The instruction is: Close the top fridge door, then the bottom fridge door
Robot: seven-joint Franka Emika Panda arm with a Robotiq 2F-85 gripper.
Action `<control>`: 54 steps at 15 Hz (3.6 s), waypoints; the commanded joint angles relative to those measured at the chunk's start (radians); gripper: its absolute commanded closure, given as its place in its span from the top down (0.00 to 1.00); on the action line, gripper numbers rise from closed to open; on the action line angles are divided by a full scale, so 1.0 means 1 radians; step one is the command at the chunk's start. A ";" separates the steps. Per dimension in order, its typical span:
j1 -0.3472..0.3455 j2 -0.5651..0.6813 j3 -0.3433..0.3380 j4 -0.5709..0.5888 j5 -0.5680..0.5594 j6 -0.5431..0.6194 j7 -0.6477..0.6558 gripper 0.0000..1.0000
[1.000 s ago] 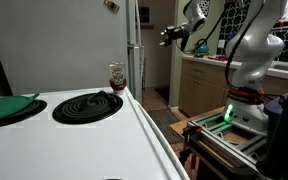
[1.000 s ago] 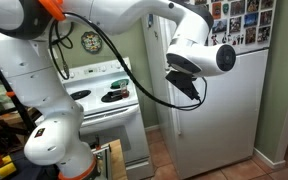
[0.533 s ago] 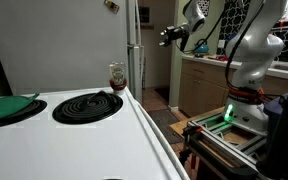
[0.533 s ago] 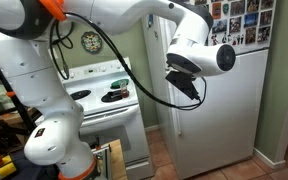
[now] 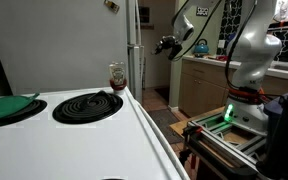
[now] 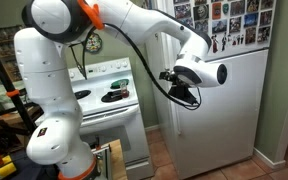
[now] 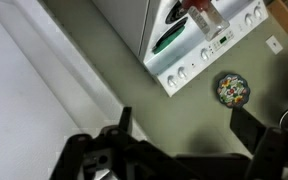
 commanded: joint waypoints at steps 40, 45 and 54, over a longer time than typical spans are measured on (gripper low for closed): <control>0.047 0.164 0.009 0.057 0.419 0.089 -0.531 1.00; -0.024 0.068 -0.072 0.039 0.259 0.047 -0.325 1.00; -0.163 -0.085 -0.183 0.065 0.114 -0.152 0.306 1.00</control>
